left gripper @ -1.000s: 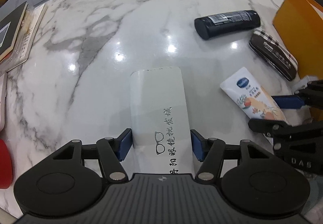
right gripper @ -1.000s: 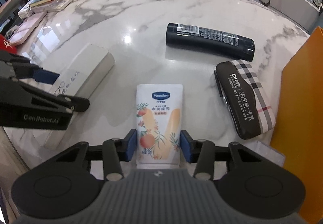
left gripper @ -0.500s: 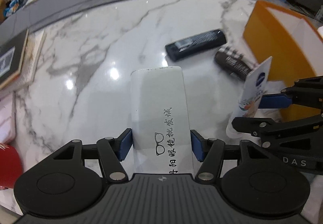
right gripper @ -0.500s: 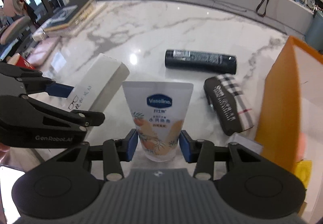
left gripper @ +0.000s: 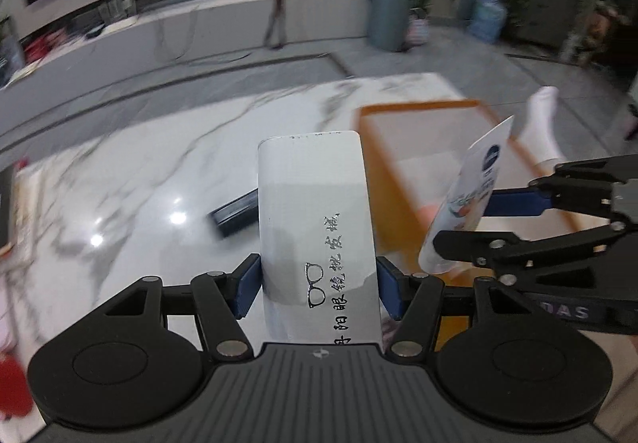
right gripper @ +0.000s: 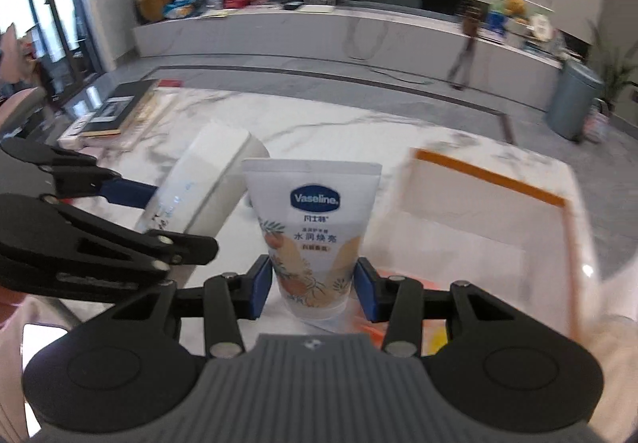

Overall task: Organize rigid objects
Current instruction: 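Close the left tool on the white glasses box while the right tool grips the Vaseline tube, then carry the white box and Vaseline tube over the orange shoebox and lower them in, then open both tools to release the box and tube inside the shoebox, then move both tools out of the shoebox back over the table, then lower the left tool onto the anime card box while the right tool approaches the clear cube box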

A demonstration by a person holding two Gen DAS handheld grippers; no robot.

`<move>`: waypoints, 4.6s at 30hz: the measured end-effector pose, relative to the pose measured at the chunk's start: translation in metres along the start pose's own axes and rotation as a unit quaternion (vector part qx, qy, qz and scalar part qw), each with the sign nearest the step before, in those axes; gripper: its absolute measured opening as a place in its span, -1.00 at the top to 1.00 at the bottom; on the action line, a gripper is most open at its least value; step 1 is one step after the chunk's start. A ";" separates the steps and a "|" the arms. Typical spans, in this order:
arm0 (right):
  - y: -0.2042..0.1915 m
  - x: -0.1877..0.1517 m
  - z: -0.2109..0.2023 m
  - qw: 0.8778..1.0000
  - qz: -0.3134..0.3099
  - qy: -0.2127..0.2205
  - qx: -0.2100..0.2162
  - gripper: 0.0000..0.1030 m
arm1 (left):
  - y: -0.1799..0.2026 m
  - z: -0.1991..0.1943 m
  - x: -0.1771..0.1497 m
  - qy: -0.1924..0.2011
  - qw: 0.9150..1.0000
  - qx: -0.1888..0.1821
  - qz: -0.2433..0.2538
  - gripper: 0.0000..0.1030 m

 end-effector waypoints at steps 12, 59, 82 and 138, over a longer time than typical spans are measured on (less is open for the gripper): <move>0.112 -0.034 0.033 0.995 0.050 -0.045 -0.068 0.13 | 0.084 0.102 0.061 -0.011 0.997 -0.055 0.062 -0.34; 0.124 -0.052 0.169 0.981 0.103 -0.151 -0.064 0.11 | 0.087 0.278 0.047 -0.161 0.864 0.008 0.477 -0.52; 0.116 -0.030 0.113 0.988 0.128 -0.061 -0.063 -0.11 | 0.072 0.171 0.078 -0.036 0.942 -0.036 0.333 -0.49; -0.132 -0.069 0.145 0.915 -0.201 -0.337 -0.098 -0.15 | -0.088 0.032 -0.120 -0.082 0.996 -0.017 0.003 -0.21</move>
Point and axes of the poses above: each gripper's, at about its wrist camera, not at the fingertips, and z roughly the way its jaws point, y to its right, x to its top, the point moved 5 cm from there along z, roughly the way its jaws point, and after that the axes turned 14 degrees about -x, right-handed, at the moved point
